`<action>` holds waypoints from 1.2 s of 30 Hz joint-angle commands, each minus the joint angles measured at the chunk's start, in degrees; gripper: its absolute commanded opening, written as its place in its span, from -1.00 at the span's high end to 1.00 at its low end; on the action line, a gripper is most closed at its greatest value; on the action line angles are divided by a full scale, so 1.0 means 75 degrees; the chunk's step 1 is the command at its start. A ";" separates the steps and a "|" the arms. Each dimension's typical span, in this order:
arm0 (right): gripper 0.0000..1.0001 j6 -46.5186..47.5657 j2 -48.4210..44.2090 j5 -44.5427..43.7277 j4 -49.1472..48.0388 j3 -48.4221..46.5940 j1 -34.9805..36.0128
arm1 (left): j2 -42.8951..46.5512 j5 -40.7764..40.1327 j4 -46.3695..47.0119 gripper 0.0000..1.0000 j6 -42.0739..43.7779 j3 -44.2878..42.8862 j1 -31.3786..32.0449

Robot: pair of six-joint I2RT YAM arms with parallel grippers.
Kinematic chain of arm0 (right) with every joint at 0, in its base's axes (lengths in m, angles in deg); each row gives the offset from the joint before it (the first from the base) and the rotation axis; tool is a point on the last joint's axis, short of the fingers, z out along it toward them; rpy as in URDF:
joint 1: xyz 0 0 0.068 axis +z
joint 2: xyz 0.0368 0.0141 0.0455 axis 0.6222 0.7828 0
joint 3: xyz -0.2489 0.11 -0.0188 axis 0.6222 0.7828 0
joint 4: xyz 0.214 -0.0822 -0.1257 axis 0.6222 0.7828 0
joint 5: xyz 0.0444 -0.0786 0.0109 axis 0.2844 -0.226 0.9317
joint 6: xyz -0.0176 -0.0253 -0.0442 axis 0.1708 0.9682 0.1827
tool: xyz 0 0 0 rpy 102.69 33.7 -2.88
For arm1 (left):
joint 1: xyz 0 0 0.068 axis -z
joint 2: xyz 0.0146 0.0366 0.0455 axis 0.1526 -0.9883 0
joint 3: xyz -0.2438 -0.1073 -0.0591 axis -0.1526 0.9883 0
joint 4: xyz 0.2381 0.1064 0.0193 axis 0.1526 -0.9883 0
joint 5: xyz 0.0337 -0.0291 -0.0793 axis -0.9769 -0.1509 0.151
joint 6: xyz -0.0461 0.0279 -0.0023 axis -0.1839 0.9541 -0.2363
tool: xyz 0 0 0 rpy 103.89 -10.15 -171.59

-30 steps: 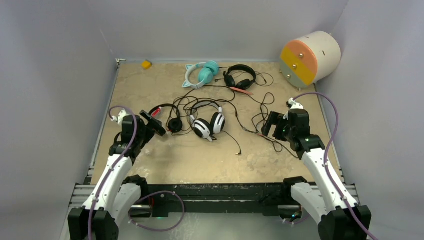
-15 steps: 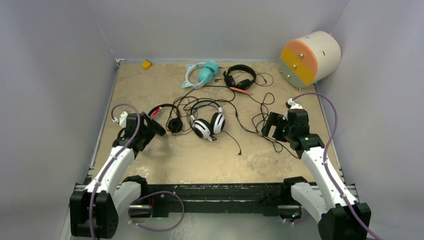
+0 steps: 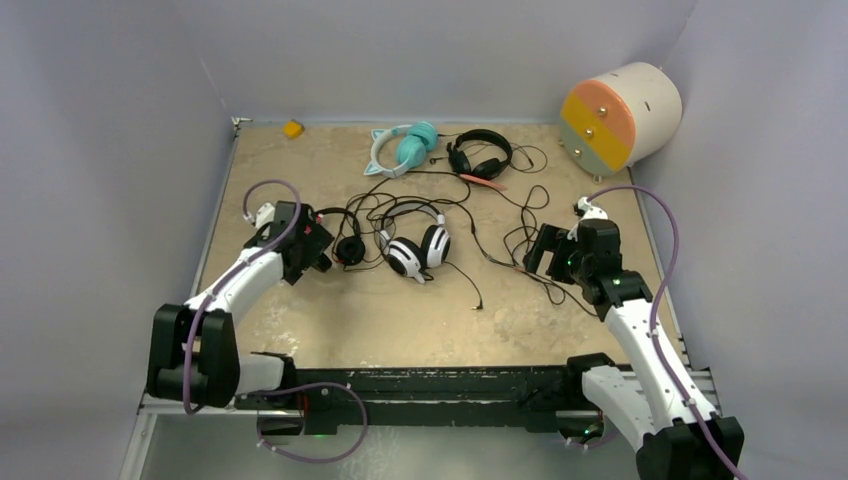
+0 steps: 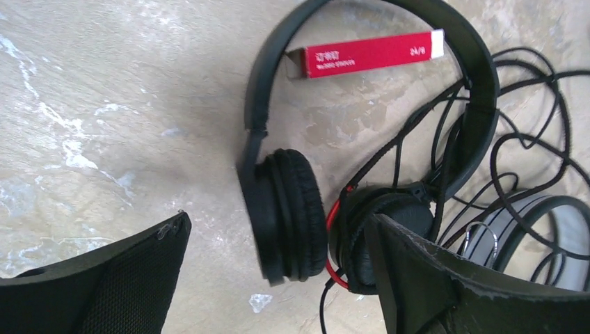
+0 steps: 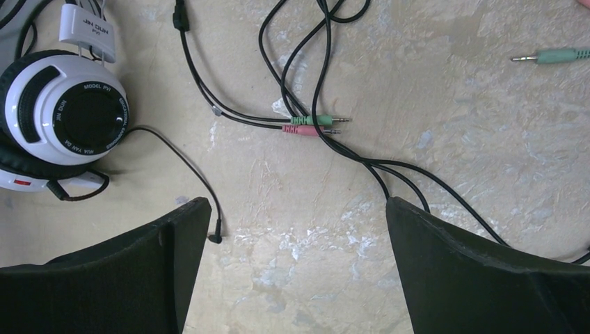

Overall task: Wrap the headphones
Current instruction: Move the headphones to the center of the board.

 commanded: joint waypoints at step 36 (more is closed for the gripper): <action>-0.98 -0.0445 -0.0849 0.0519 0.0705 -0.0253 0.0004 | 0.2452 -0.0372 -0.2384 0.33 -0.0660 -0.0516 0.1722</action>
